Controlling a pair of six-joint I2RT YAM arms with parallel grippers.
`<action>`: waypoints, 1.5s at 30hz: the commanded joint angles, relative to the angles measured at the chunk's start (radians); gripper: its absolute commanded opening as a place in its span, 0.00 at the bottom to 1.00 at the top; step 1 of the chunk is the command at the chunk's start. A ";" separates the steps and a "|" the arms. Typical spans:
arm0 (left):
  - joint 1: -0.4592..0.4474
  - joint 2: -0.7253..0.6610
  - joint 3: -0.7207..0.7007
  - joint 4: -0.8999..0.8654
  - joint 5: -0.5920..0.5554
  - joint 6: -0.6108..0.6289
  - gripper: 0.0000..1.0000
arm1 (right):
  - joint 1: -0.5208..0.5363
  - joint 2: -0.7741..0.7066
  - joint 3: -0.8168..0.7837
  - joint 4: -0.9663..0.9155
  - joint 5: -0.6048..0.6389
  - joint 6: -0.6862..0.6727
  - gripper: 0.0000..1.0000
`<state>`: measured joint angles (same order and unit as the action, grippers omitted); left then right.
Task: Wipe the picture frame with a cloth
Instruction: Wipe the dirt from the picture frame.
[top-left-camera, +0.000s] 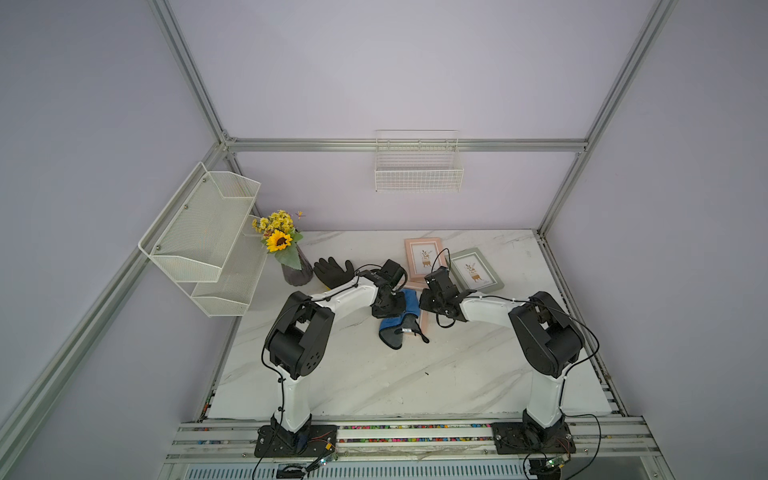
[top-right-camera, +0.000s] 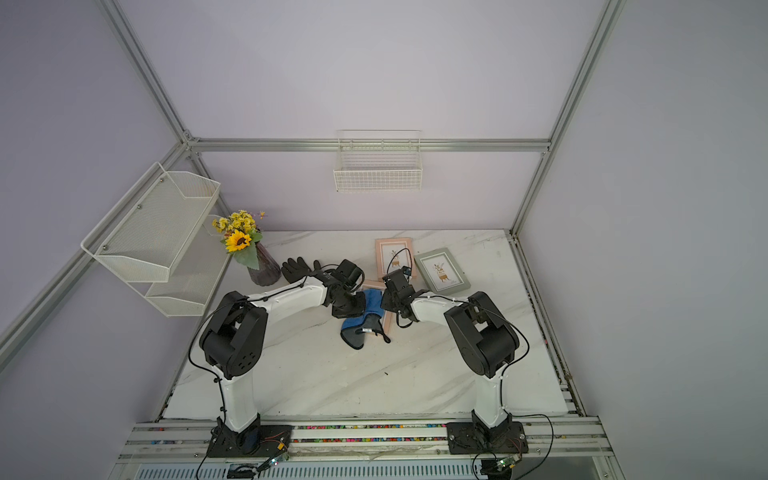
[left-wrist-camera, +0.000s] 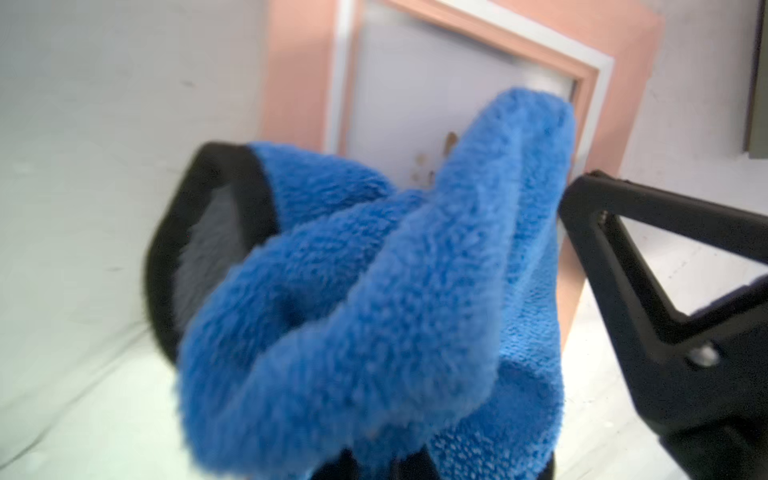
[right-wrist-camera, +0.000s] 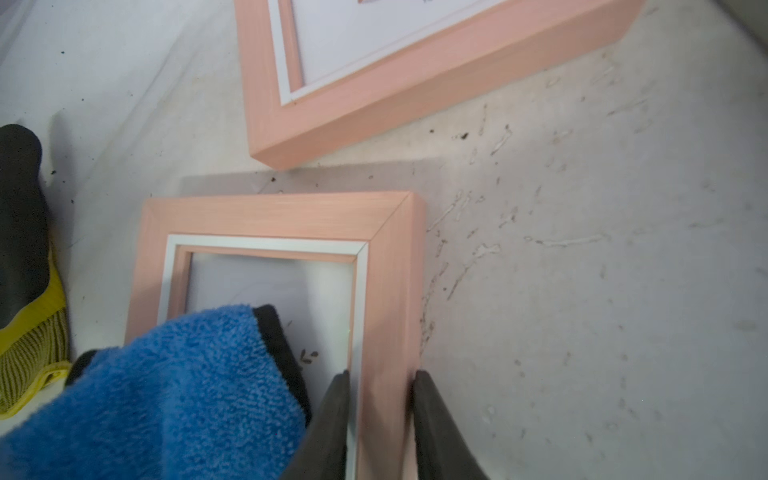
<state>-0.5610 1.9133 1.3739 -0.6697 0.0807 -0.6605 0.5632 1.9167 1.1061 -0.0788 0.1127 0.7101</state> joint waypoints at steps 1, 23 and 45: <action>0.041 -0.076 -0.023 -0.078 -0.131 0.037 0.00 | -0.002 0.030 -0.024 -0.123 0.011 -0.006 0.28; 0.122 -0.276 -0.099 -0.105 -0.183 0.101 0.00 | -0.003 0.032 -0.004 -0.130 0.008 -0.014 0.28; -0.004 0.210 0.323 -0.134 -0.089 0.156 0.00 | -0.001 0.027 -0.017 -0.130 0.007 -0.006 0.27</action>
<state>-0.5552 2.1391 1.7004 -0.7681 -0.0101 -0.5289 0.5648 1.9167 1.1118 -0.0925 0.1150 0.7097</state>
